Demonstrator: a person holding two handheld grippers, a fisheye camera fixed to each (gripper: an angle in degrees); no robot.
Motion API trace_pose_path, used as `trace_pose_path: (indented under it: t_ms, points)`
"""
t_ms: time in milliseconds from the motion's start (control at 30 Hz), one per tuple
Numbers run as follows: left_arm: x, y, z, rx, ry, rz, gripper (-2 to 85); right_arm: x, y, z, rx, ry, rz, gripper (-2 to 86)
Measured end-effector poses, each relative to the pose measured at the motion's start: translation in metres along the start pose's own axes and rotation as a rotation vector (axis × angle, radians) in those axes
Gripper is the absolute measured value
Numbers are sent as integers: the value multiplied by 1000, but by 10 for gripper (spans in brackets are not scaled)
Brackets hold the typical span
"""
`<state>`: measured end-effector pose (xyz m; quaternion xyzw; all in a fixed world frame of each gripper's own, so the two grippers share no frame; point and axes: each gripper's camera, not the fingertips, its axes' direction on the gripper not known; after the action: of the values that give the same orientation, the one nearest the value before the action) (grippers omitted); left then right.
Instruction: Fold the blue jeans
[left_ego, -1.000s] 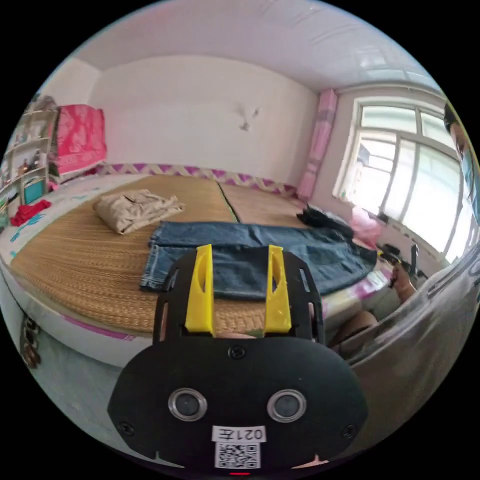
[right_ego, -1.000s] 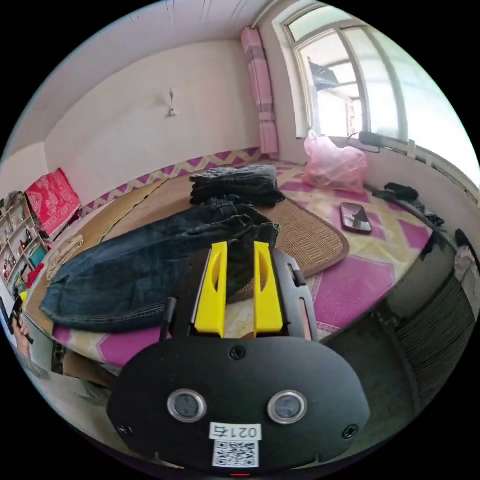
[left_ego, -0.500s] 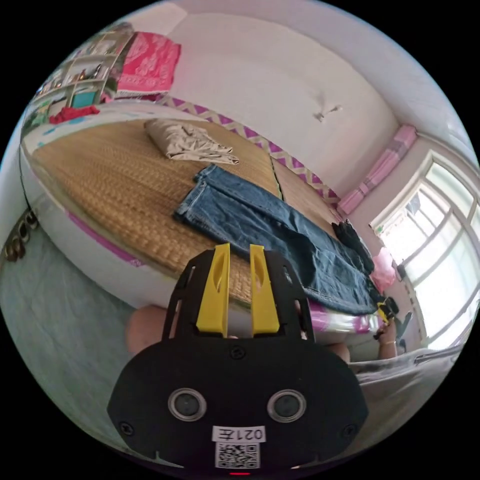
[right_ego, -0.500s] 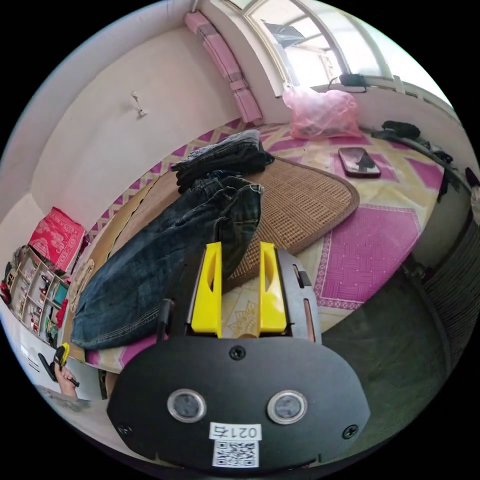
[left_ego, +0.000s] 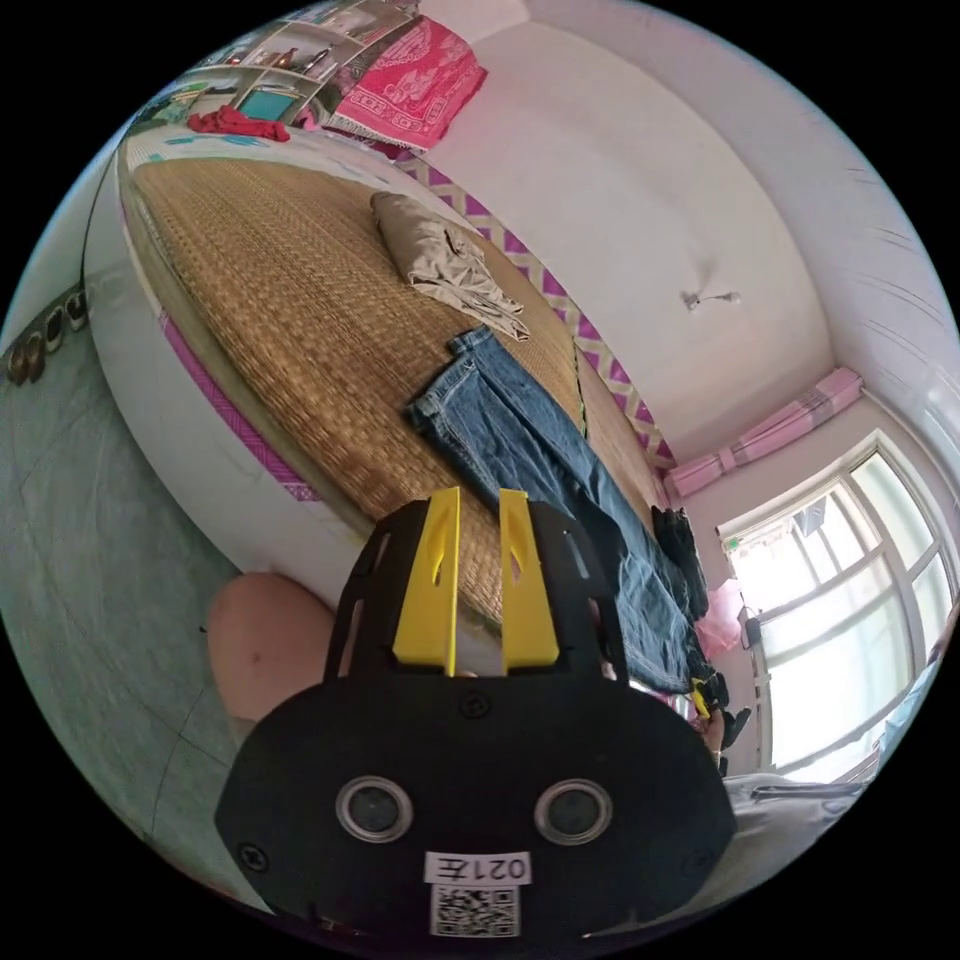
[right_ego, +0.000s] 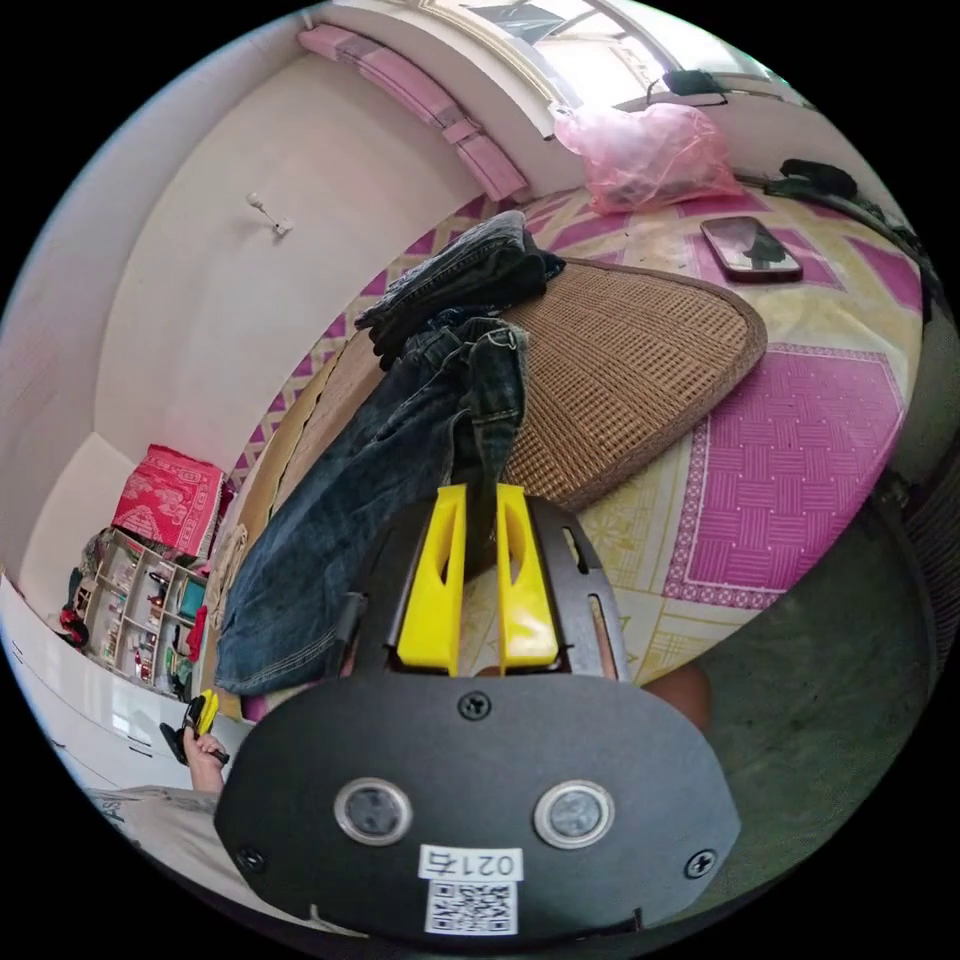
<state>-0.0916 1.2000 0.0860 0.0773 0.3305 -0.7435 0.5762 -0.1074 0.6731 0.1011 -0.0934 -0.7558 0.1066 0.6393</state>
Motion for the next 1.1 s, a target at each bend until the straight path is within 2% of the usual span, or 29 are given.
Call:
trace_pose_path:
  t_ms: [133,267,433,633,800,933,1100]
  points:
    - [-30,-23,42,-67,48,-89,62,6,-8,4,-29,-6,3,57]
    - [-44,-36,77,-102,44,-125,12,13,-17,13,-48,-35,11,45]
    - [-78,-23,84,-102,122,-174,-8,26,-39,13,-87,-99,36,14]
    - [-61,-15,47,-97,207,-69,-10,41,-80,-7,-124,-329,103,5]
    - [0,-92,66,-123,204,72,-9,2,-177,-5,-135,-496,49,4]
    - [16,-181,143,-157,204,18,-9,-32,-255,44,-187,-541,65,5]
    - [-15,-247,282,-211,136,-186,-9,-52,-337,170,-324,-379,173,7]
